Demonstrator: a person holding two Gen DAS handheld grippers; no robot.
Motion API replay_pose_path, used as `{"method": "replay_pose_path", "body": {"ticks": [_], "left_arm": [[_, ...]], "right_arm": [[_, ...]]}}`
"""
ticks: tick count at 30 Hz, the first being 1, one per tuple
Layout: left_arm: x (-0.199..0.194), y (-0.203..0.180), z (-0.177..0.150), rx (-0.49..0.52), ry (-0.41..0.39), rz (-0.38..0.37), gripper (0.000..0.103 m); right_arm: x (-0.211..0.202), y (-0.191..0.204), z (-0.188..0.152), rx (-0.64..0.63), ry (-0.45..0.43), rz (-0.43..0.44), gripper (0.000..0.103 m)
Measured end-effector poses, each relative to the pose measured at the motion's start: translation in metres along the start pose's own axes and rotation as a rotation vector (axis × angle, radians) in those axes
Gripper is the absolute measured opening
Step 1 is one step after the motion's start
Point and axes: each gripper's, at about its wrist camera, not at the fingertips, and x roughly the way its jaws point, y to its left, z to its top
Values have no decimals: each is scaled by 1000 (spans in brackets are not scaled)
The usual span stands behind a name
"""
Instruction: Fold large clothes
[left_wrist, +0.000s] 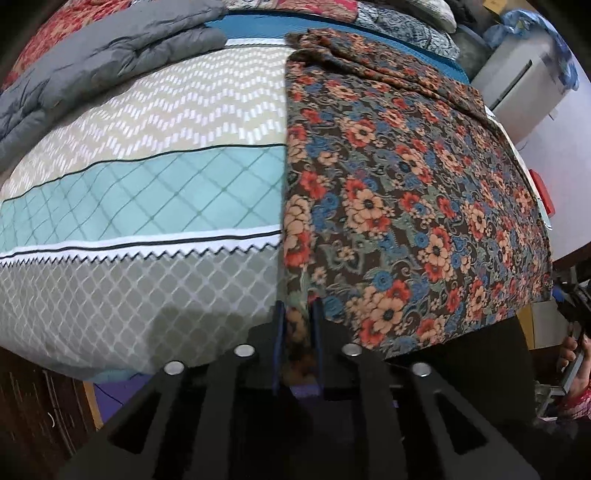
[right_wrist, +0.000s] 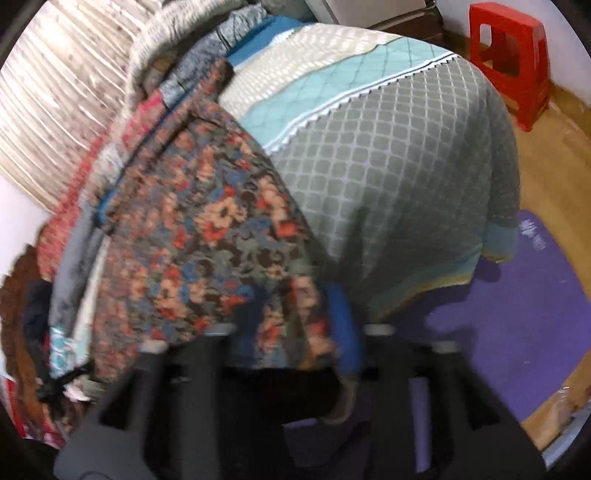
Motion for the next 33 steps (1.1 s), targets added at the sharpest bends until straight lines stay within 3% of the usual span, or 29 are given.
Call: {"method": "replay_pose_path", "body": {"ticks": [6, 9, 10, 11, 12, 15, 19, 23, 26, 30, 32, 33], "left_arm": [[8, 15, -3, -90, 33, -51, 0], [11, 9, -6, -67, 32, -39, 0], [13, 6, -6, -53, 32, -30, 0], [13, 3, -7, -37, 36, -21, 0], [12, 1, -8, -20, 44, -18, 0], [6, -1, -8, -11, 70, -37, 13], [-21, 7, 4, -104, 60, -150, 14], [-56, 19, 43, -204, -2, -301, 14], [-70, 27, 88, -256, -64, -339, 14], [-57, 29, 164, -312, -117, -307, 14], [-33, 24, 201, -338, -111, -266, 14], [-14, 22, 222, -345, -97, -214, 9]], "right_arm": [[8, -13, -4, 54, 16, 25, 66], [26, -15, -6, 59, 75, 17, 66], [33, -10, -8, 58, 106, 28, 48], [38, -8, -11, 53, 146, 41, 18], [41, -5, -13, 44, 188, 42, 10], [31, 9, -12, 17, 206, 83, 8], [-3, 28, 9, 31, 165, 268, 8], [-27, 44, 57, 62, 65, 435, 8], [-19, 61, 103, 75, 17, 482, 8], [25, 89, 176, 68, -8, 431, 8], [66, 101, 209, 104, -18, 354, 8], [91, 104, 221, 99, -21, 283, 8]]}}
